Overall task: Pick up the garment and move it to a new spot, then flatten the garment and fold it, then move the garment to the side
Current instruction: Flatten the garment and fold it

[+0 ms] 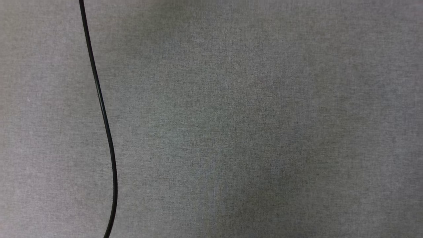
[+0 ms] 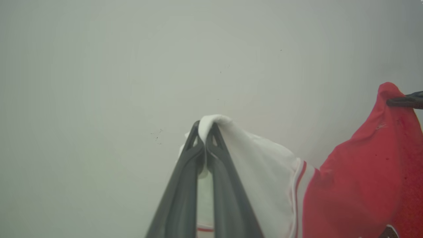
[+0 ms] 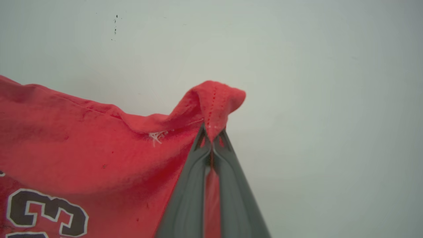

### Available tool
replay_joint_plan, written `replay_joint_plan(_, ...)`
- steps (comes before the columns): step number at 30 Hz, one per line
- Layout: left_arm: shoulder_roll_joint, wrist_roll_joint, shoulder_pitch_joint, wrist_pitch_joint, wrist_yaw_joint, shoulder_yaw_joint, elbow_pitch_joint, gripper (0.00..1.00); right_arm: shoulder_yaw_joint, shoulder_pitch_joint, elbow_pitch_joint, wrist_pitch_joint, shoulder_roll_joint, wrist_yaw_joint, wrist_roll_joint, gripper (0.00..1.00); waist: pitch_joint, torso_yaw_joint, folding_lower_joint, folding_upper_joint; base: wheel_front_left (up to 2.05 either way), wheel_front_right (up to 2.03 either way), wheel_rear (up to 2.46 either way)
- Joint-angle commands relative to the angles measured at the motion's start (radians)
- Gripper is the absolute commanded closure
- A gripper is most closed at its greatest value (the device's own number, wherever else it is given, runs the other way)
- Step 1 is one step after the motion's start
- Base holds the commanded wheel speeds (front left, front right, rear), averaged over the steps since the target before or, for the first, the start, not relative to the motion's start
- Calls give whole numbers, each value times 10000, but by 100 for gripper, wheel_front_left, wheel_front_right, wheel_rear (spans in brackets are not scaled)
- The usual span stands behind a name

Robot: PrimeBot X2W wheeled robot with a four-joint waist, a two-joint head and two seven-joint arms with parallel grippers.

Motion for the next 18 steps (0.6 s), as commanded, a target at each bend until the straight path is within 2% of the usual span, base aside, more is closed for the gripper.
replay_joint_plan(1,-53,90,-465,-89,-145,27,355,100,161,-553,368,-183,81,-13,-24,100,307,27,-2,0,0,0,0)
replay_joint_plan(7,-207,78,-680,-462,-413,-28,1354,100,853,-1157,1602,-835,36,-13,38,100,739,57,-2,0,0,0,0)
replay_joint_plan(11,-285,24,-184,-700,-493,-187,1767,100,1186,-697,1946,-1115,28,-13,165,100,819,59,-2,0,0,0,0)
replay_joint_plan(18,-350,-184,1406,-1314,-531,-458,2408,100,2439,598,2923,-1997,66,-13,736,100,592,39,-2,0,0,0,0)
